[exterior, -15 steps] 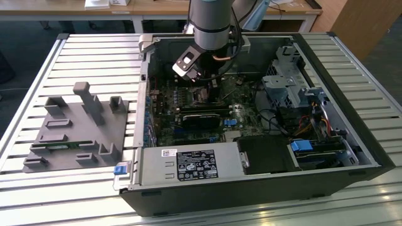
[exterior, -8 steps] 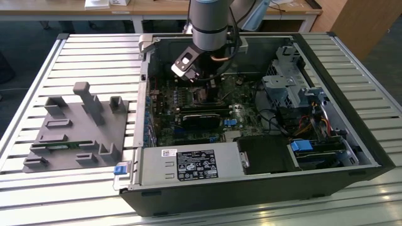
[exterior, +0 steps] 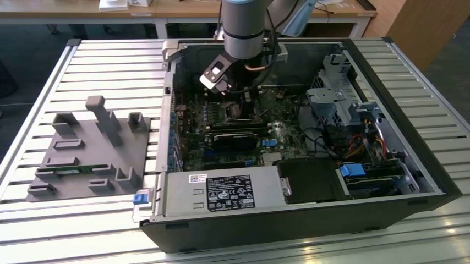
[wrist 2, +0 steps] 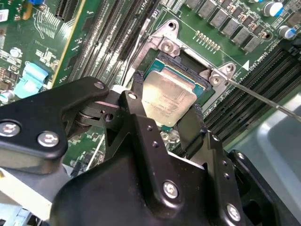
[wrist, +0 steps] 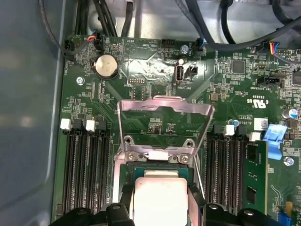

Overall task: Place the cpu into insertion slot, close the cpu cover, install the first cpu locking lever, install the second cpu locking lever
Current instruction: 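Place the cpu into insertion slot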

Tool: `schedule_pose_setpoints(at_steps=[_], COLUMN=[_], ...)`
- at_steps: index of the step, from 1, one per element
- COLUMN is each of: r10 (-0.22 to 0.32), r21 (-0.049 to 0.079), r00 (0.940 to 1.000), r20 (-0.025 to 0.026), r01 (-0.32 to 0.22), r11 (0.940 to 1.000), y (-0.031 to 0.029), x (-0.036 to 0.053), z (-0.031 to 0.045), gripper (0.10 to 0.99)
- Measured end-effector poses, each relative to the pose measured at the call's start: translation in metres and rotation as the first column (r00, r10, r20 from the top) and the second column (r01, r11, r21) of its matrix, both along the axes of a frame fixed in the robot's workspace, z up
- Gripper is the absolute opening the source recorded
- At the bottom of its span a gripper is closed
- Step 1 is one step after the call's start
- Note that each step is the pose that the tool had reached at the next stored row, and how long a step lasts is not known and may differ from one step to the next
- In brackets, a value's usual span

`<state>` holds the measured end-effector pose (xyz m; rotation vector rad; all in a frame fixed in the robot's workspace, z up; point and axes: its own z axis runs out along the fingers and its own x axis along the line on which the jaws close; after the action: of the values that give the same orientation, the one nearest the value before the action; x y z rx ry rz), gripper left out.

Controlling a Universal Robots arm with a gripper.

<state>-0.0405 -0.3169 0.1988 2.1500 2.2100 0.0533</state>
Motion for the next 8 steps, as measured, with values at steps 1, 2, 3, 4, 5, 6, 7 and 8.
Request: schedule_pose_setpoints(at_steps=[1,2,3,4,5,6,7,8], r10=[0.000,0.000,0.000,0.000,0.000,0.000,0.000,0.000], r21=[-0.002,-0.004,-0.004,-0.004,-0.004,-0.004,-0.004,-0.004], r00=[1.0000,1.0000,1.0000,1.0000,1.0000,1.0000,1.0000,1.0000], r20=[-0.0001,-0.0002,-0.0001,-0.0001,0.0000,0.0001,0.0000,-0.0001], r01=[0.000,0.000,0.000,0.000,0.000,0.000,0.000,0.000], r11=[1.0000,1.0000,1.0000,1.0000,1.0000,1.0000,1.0000,1.0000], y=[0.0009,0.0018,0.0027,0.0033,0.0037,0.0038,0.0038,0.0038], x=[0.0000,-0.0001,-0.0003,-0.0005,-0.0007,-0.0008,-0.0008,-0.0008], z=[-0.0006,-0.0010,-0.0013,-0.0016,-0.0019,-0.0023,-0.0027,-0.0031], gripper=[0.541,0.541,0.541,0.541,0.541,0.541,0.541,0.541])
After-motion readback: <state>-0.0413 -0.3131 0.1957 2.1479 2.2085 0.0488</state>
